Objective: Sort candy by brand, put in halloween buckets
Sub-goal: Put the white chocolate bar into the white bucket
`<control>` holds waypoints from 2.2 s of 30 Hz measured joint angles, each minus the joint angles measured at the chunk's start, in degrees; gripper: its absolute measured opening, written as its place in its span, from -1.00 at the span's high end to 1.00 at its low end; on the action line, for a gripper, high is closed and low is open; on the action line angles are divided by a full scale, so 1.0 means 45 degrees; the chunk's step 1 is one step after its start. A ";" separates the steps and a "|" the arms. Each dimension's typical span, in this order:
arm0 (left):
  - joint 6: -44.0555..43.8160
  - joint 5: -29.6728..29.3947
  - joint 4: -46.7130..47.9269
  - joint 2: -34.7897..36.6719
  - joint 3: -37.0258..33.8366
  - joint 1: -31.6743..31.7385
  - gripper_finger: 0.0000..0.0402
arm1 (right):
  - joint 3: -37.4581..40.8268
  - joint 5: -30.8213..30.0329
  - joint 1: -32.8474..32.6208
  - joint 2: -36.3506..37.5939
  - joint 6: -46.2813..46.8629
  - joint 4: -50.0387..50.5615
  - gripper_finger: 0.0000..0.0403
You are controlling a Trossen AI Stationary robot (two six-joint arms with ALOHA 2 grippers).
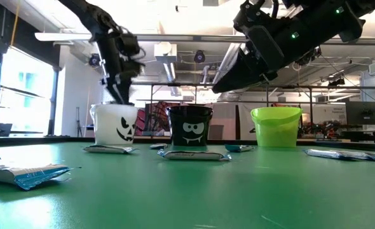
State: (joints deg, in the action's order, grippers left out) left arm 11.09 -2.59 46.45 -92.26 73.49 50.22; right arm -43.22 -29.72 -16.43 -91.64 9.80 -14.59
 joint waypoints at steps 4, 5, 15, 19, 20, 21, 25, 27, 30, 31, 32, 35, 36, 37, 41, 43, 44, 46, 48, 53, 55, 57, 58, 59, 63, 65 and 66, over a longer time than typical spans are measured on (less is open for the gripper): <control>-0.0213 0.0037 -0.0337 0.0880 0.0000 -0.0731 -0.08 | 0.0000 0.0182 0.0015 0.0073 -0.0043 0.0354 1.00; -0.0228 0.0089 -0.0475 0.1092 -0.0002 -0.0965 -0.08 | 0.0000 0.0208 0.0039 0.0078 -0.0048 0.0454 1.00; -0.0889 0.0116 -0.2628 0.2208 -0.0015 -0.3471 -0.07 | 0.1168 0.0745 0.0151 0.0083 0.0289 -0.1086 1.00; -0.0885 0.0114 -0.3275 0.2208 -0.0015 -0.4437 -0.07 | 0.2827 0.0735 0.0101 0.0083 0.1144 -0.3513 1.00; -0.0879 0.0112 -0.3515 0.2208 -0.0015 -0.4660 -0.07 | 0.3199 0.0691 0.0037 0.0081 0.1326 -0.4114 1.00; -0.0879 0.0107 -0.3921 0.2208 -0.0085 -0.4890 -0.07 | 0.3567 0.0556 -0.0066 0.0078 0.1467 -0.4727 1.00; -0.0869 0.0110 -0.5694 0.2230 -0.0742 -0.5680 -0.07 | 0.4618 -0.0365 -0.0809 0.0094 0.1826 -0.6295 1.00; -0.0864 0.0105 -0.6514 0.2243 -0.1074 -0.6067 -0.07 | 0.4813 -0.0783 -0.1201 0.0242 0.2249 -0.6244 1.00; -0.0772 0.0095 -0.7703 0.2256 -0.1725 -0.6687 -0.07 | 0.4833 -0.1175 -0.1775 0.0686 0.2917 -0.5462 1.00; -0.0776 0.0097 -0.8077 0.2247 -0.1946 -0.6874 -0.07 | 0.4833 -0.1280 -0.1940 0.0886 0.3098 -0.5119 1.00; -0.0799 0.0104 -0.8370 0.2242 -0.2130 -0.7049 -0.07 | 0.4833 -0.1444 -0.2091 0.1112 0.3304 -0.4760 1.00; -0.0881 0.0077 -0.9646 0.2252 -0.2858 -0.7615 -0.07 | 0.4526 -0.1741 -0.2432 0.2015 0.4360 -0.2545 1.00; -0.0901 0.0027 -1.0001 0.2252 -0.3122 -0.7816 -0.07 | 0.4297 -0.1742 -0.2502 0.2308 0.4882 -0.1442 1.00; -0.0991 -0.0024 -1.0439 0.2252 -0.3421 -0.7991 -0.07 | 0.4014 -0.1744 -0.2560 0.2593 0.5460 -0.0174 1.00; -0.1167 -0.0053 -1.2254 0.2242 -0.4447 -0.8668 -0.07 | 0.2420 -0.1704 -0.2700 0.3191 0.8494 0.5593 0.96; -0.1404 -0.0129 -1.2739 0.2244 -0.4821 -0.8981 -0.07 | 0.1613 -0.1276 -0.2661 0.3221 1.0363 0.8258 0.89; -0.1483 -0.0158 -1.2836 0.2242 -0.4957 -0.9125 -0.07 | 0.1276 -0.0910 -0.2603 0.3216 1.1244 0.9331 0.84; -0.1645 -0.0213 -1.3069 0.2242 -0.5168 -0.9440 -0.07 | 0.0856 -0.0207 -0.2512 0.3216 1.2727 1.0804 0.73; -0.1661 -0.0307 -1.3298 0.2242 -0.5399 -0.9768 -0.07 | 0.0684 0.0272 -0.2436 0.3216 1.3622 1.1452 0.59; -0.1754 -0.0789 -1.3461 0.2242 -0.5764 -1.0485 -0.07 | 0.0636 0.1617 -0.2060 0.3202 1.4978 1.1599 0.28; -0.1950 -0.0902 -1.3462 0.2242 -0.5849 -1.0715 -0.07 | 0.0636 0.1675 -0.1902 0.3073 1.5067 1.1593 0.22; -0.2109 -0.0926 -1.3643 0.2242 -0.6014 -1.0917 -0.07 | 0.0636 0.1838 -0.1716 0.2791 1.5090 1.1585 0.18; -0.2139 -0.0933 -1.3774 0.2242 -0.6094 -1.1015 -0.07 | 0.0636 0.1963 -0.1626 0.2613 1.5111 1.1567 0.18; -0.2219 -0.0937 -1.3923 0.2242 -0.6211 -1.1099 -0.07 | 0.0636 0.2027 -0.1541 0.2412 1.5110 1.1541 0.17; -0.2458 -0.1145 -1.4211 0.2242 -0.6490 -1.1325 -0.07 | 0.0636 0.2296 -0.1245 0.1693 1.5245 1.1471 0.17; -0.2525 -0.1371 -1.4221 0.2242 -0.6544 -1.1419 -0.07 | 0.0636 0.2355 -0.1166 0.1452 1.5196 1.1392 0.17; -0.2556 -0.1419 -1.4218 0.2242 -0.6560 -1.1455 -0.07 | 0.0636 0.2372 -0.1142 0.1373 1.5197 1.1290 0.17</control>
State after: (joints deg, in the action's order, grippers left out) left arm -0.41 -8.97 -17.53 -82.17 43.97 -1.33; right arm -40.36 -19.05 -21.56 -85.46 78.19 36.21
